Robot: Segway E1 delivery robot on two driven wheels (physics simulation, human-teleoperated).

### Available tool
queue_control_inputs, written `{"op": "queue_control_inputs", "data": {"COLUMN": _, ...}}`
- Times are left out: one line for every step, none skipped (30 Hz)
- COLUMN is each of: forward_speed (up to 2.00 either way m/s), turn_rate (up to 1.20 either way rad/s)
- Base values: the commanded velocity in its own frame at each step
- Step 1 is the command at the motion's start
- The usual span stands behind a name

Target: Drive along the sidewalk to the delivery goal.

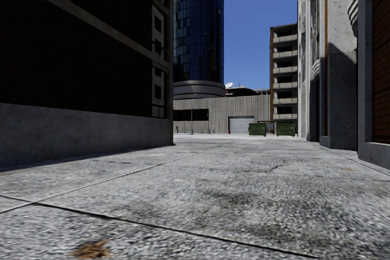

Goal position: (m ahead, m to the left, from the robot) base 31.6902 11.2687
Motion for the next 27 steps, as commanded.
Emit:
{"op": "queue_control_inputs", "data": {"forward_speed": 2.00, "turn_rate": 0.00}}
{"op": "queue_control_inputs", "data": {"forward_speed": 2.00, "turn_rate": 0.00}}
{"op": "queue_control_inputs", "data": {"forward_speed": 2.00, "turn_rate": 0.00}}
{"op": "queue_control_inputs", "data": {"forward_speed": 2.00, "turn_rate": 0.00}}
{"op": "queue_control_inputs", "data": {"forward_speed": 2.00, "turn_rate": 0.00}}
{"op": "queue_control_inputs", "data": {"forward_speed": 2.00, "turn_rate": 0.00}}
{"op": "queue_control_inputs", "data": {"forward_speed": 2.00, "turn_rate": 0.00}}
{"op": "queue_control_inputs", "data": {"forward_speed": 2.00, "turn_rate": 0.00}}
{"op": "queue_control_inputs", "data": {"forward_speed": 2.00, "turn_rate": 0.00}}
{"op": "queue_control_inputs", "data": {"forward_speed": 2.00, "turn_rate": 0.00}}
{"op": "queue_control_inputs", "data": {"forward_speed": 2.00, "turn_rate": 0.00}}
{"op": "queue_control_inputs", "data": {"forward_speed": 2.00, "turn_rate": 0.00}}
{"op": "queue_control_inputs", "data": {"forward_speed": 2.00, "turn_rate": 0.00}}
{"op": "queue_control_inputs", "data": {"forward_speed": 2.00, "turn_rate": 0.00}}
{"op": "queue_control_inputs", "data": {"forward_speed": 2.00, "turn_rate": 0.00}}
{"op": "queue_control_inputs", "data": {"forward_speed": 2.00, "turn_rate": 0.00}}
{"op": "queue_control_inputs", "data": {"forward_speed": 2.00, "turn_rate": 0.00}}
{"op": "queue_control_inputs", "data": {"forward_speed": 2.00, "turn_rate": 0.00}}
{"op": "queue_control_inputs", "data": {"forward_speed": 2.00, "turn_rate": 0.00}}
{"op": "queue_control_inputs", "data": {"forward_speed": 2.00, "turn_rate": 0.00}}
{"op": "queue_control_inputs", "data": {"forward_speed": 2.00, "turn_rate": 0.00}}
{"op": "queue_control_inputs", "data": {"forward_speed": 2.00, "turn_rate": 0.00}}
{"op": "queue_control_inputs", "data": {"forward_speed": 2.00, "turn_rate": 0.00}}
{"op": "queue_control_inputs", "data": {"forward_speed": 2.00, "turn_rate": 0.00}}
{"op": "queue_control_inputs", "data": {"forward_speed": 2.00, "turn_rate": 0.00}}
{"op": "queue_control_inputs", "data": {"forward_speed": 2.00, "turn_rate": 0.00}}
{"op": "queue_control_inputs", "data": {"forward_speed": 2.00, "turn_rate": 0.00}}
